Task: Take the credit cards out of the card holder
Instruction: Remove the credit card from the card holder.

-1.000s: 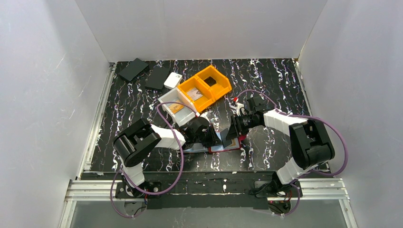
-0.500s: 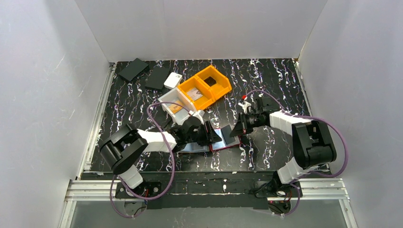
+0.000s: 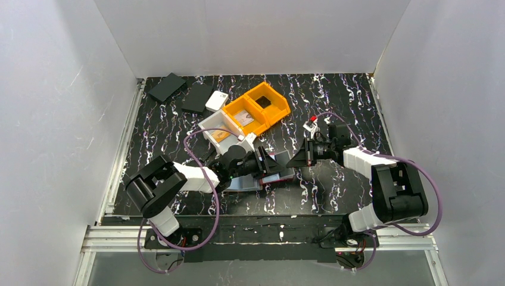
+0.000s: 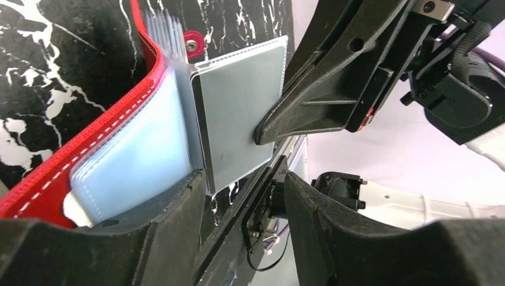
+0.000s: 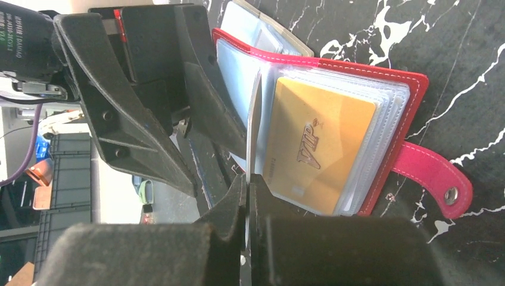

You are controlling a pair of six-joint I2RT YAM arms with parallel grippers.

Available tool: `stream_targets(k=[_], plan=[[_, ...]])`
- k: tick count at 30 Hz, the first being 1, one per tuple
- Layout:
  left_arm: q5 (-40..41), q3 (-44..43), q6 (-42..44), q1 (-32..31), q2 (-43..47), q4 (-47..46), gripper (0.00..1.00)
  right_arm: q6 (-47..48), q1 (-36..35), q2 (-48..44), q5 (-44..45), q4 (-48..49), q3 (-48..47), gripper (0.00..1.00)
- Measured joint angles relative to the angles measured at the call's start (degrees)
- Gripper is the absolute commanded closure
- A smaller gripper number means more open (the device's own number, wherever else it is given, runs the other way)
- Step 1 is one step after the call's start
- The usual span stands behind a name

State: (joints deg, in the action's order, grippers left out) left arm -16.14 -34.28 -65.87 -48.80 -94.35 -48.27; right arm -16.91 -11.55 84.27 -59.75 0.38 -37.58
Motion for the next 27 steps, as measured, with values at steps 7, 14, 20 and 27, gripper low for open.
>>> stream_targets(k=[7,14,20,27], plan=[[0.42,0.26,-1.66,0.31,-0.07,-1.66,0.59,-3.04,0.74,-0.35,-1.9,3.69,1.03,0.99],[0.52,1.16,-1.79,0.31,-0.07,-2.38,0.63,-6.36,0.94,-0.87,-3.37,6.88,2.45,0.99],[0.7,1.11,-1.2,0.31,-0.07,-2.51,0.64,-8.24,0.96,-0.87,-3.85,8.28,2.62,0.99],[1.18,0.37,0.61,0.31,-0.07,-2.27,0.73,-9.62,1.07,-0.87,-4.04,9.4,2.71,0.99]])
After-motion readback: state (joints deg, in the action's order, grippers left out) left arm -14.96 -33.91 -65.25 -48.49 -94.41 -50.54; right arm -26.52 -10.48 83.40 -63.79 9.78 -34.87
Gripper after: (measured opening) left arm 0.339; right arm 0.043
